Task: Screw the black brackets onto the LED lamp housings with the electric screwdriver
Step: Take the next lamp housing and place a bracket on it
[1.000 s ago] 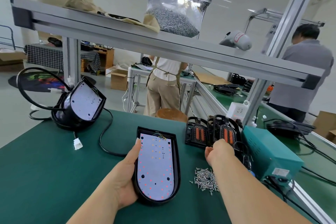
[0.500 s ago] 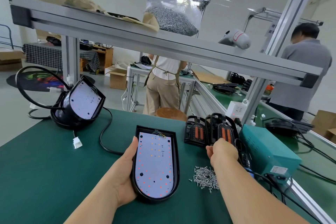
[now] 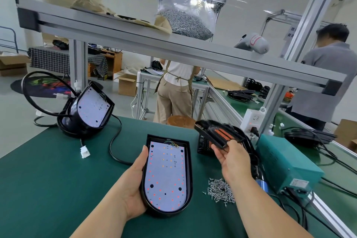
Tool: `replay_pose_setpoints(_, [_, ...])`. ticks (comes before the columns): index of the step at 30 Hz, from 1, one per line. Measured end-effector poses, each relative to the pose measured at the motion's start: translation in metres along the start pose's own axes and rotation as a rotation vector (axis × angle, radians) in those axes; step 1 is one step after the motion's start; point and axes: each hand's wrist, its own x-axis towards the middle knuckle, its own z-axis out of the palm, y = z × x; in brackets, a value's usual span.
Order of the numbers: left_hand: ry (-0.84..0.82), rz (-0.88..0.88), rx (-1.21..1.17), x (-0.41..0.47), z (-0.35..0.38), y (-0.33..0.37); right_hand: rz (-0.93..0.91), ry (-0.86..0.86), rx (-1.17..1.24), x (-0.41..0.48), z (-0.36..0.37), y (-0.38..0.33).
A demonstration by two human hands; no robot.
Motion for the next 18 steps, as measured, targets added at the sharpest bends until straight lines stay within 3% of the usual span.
replay_pose_setpoints(4, [-0.015,-0.008,-0.017,0.001,-0.001,0.000,-0.041,-0.107,-0.013,0.000,0.000,-0.011])
replay_pose_setpoints(8, [-0.029,-0.017,-0.020,0.001,-0.001,0.000,-0.012,-0.333,-0.034,-0.001,0.015,-0.026])
replay_pose_setpoints(13, [-0.074,-0.071,-0.015,-0.001,0.002,0.001,-0.177,-0.480,-0.659,-0.015,0.039,-0.018])
replay_pose_setpoints(18, [-0.099,-0.088,-0.004,-0.002,0.005,0.000,-0.259,-0.484,-0.902,-0.025,0.064,-0.004])
